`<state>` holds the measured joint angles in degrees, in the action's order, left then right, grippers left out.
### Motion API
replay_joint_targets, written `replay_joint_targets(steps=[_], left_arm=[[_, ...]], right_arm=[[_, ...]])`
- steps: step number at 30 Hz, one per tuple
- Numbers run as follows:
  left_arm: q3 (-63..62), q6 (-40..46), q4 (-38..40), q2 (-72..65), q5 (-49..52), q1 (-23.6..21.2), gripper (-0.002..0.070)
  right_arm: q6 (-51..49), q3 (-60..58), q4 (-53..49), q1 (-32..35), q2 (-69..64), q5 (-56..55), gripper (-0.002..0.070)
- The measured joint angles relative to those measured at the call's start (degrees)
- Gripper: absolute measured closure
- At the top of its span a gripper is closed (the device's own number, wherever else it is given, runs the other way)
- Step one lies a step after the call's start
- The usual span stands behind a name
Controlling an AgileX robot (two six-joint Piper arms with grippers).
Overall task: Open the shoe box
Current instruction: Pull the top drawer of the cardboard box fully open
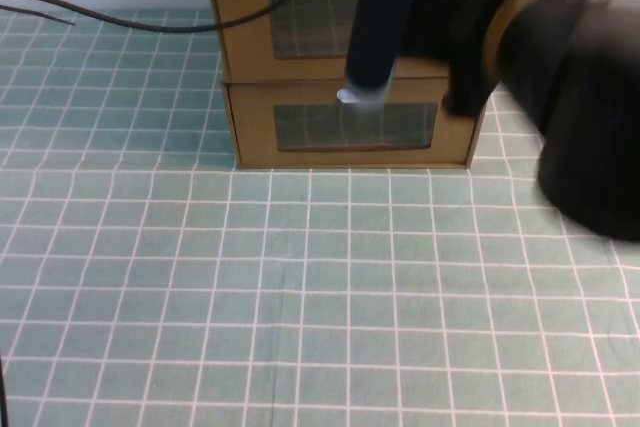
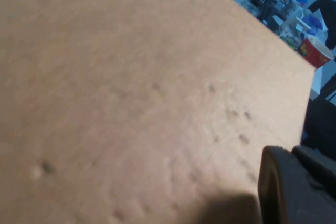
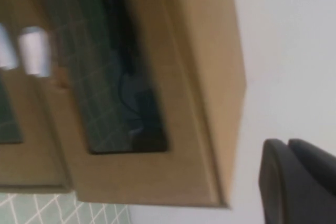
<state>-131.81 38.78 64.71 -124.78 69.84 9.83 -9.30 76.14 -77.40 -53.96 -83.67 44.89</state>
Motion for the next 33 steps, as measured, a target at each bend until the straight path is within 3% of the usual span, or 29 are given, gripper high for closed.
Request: replay_joint_targets(steps=[4,10,22,33], left_arm=[[0.2,-0.9,0.1,-0.7,0.5,-0.7,0.0680],[0.2,-1.3,0.2,-1.0,0.3,-0.4,0.0680],[-1.2,-5.5,-7.5,-0.8,-0.6,1.4,0.0682],[-10.2,-4.7,-14.2,-2.6,0.1,4.2,0.0681]], right_arm=[[-11.7,-10.0,-12.5,-2.0,-3.2,-1.2,0.0689],[-24.3,-13.2,-16.0,-2.0,-10.8,-1.6,0.0689],[-31.8,-2.7,-16.6,1.3,-24.0,1.6,0.0545],[-32.9,-1.9,-16.9,3.1,-24.0,1.3,0.0531]])
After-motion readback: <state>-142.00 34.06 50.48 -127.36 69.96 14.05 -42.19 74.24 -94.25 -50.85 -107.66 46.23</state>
